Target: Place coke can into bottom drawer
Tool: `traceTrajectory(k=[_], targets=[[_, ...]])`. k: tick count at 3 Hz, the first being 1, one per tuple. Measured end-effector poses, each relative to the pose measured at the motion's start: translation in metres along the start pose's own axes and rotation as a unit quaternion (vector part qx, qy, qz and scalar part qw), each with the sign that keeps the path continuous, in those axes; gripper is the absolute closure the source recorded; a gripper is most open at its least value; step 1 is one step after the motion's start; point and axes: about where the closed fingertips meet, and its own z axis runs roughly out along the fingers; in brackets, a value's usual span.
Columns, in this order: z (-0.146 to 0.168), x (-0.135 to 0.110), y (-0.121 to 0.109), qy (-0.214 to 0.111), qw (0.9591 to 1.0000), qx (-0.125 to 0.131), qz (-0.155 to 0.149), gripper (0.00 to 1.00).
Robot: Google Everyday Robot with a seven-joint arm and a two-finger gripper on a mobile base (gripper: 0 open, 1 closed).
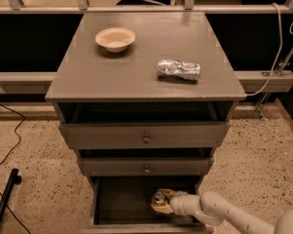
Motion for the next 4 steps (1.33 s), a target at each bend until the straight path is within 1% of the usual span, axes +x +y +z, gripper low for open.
traceTrajectory(k=[1,2,3,4], targets=[[0.0019,-0.0005,0.0015,0.000,1.0000,-0.002,0.000,0.13],[0.0035,-0.0009,0.0028,-0.001,1.0000,-0.003,0.000,0.00],[0.0035,-0.0010,0.0028,-0.001,1.0000,-0.003,0.000,0.00],[-0.0006,-0.0001,0.0052,-0.009,0.9999,-0.004,-0.011,0.00]])
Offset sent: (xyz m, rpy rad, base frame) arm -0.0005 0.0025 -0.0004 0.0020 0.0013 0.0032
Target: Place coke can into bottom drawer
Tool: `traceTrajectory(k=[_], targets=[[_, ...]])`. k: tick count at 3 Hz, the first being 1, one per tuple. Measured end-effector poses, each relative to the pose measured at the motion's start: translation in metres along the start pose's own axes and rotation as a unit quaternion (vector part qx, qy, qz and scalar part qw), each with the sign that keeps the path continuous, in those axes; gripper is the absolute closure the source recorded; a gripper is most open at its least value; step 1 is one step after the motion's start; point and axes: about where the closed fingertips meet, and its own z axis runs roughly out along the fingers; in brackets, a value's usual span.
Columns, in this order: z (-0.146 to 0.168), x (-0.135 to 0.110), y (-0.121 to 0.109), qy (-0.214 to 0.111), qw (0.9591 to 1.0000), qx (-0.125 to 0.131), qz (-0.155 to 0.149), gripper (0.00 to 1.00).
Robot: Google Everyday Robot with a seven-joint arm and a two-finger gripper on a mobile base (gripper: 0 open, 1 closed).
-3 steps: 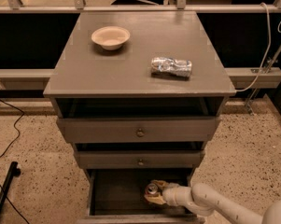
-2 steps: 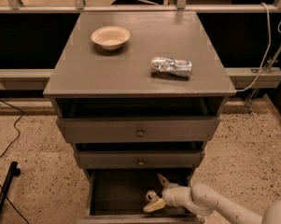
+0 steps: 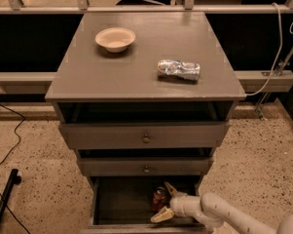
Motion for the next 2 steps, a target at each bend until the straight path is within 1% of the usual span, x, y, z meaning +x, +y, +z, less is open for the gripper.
traceTrajectory(k=[1,2], targets=[[-0.022,0.000,0.004,-0.026,0.9992,0.017,-0.024,0.00],[-0.060,-0.002,0.002,-0.049,0.9964,0.063,-0.030,0.00]])
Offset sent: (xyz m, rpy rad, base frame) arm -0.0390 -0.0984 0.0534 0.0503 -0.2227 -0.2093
